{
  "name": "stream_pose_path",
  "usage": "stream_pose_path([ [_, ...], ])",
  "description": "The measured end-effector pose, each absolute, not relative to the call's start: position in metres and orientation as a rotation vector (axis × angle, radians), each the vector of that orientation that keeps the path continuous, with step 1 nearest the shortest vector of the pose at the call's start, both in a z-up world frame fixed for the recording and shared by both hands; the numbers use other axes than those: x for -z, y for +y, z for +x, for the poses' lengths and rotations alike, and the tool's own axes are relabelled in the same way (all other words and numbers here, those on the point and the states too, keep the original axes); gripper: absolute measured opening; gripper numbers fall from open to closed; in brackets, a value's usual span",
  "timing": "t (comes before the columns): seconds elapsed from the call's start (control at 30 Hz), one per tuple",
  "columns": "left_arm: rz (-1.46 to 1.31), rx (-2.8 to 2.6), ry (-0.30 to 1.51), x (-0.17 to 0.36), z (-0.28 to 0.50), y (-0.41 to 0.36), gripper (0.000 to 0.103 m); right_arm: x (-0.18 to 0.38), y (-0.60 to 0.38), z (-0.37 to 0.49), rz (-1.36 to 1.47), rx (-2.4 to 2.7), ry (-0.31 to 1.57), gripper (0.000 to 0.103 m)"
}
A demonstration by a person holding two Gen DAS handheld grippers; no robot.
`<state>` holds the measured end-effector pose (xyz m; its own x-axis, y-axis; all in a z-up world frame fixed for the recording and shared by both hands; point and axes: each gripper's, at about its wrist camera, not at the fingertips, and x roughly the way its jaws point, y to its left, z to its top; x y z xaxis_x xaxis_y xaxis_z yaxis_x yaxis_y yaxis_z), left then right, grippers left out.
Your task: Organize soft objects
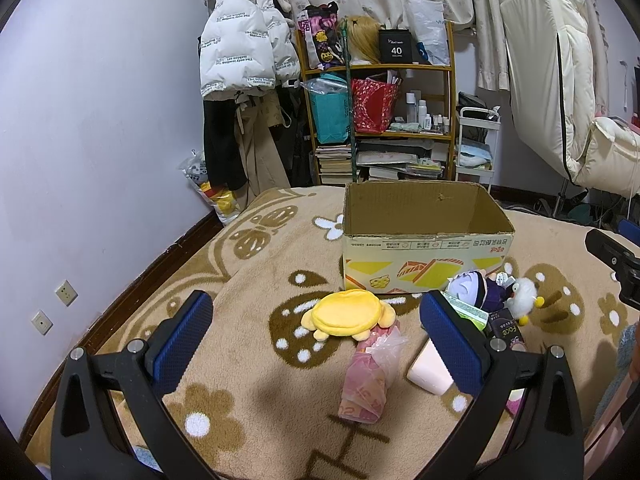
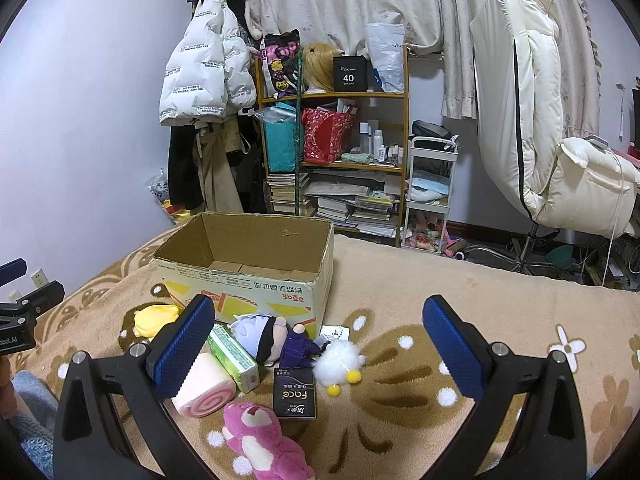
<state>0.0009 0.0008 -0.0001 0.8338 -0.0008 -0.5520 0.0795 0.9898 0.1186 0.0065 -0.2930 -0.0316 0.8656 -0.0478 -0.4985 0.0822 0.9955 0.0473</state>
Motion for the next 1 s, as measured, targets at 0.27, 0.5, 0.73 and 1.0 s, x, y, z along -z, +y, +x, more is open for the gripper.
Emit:
stream_pose_path([
  [0.27, 0.136, 0.046, 0.579, -0.0005, 0.0024, 0.0066, 0.102, 0.0332, -0.2886, 0.006, 0.059, 0.065, 0.52, 0.103],
  [0.5, 0.138, 0.044, 0.578, 0.0007, 0.0013, 0.0073, 0.102, 0.0331, -0.2864, 0.0064, 0.06, 0.064, 0.519, 0.103],
  [0.73, 0.139, 0.045, 0.578, 0.0008, 0.0014, 0.0079, 0.102, 0.0327, -0.2871, 0.0062, 0.06, 0.065, 0.519, 0.103],
  [1.0, 0.14, 0.045, 0.579, 0.0005, 0.0016, 0.0065, 0.102, 0.0331, -0.287, 0.0063, 0.06, 0.065, 0.518, 0.103],
])
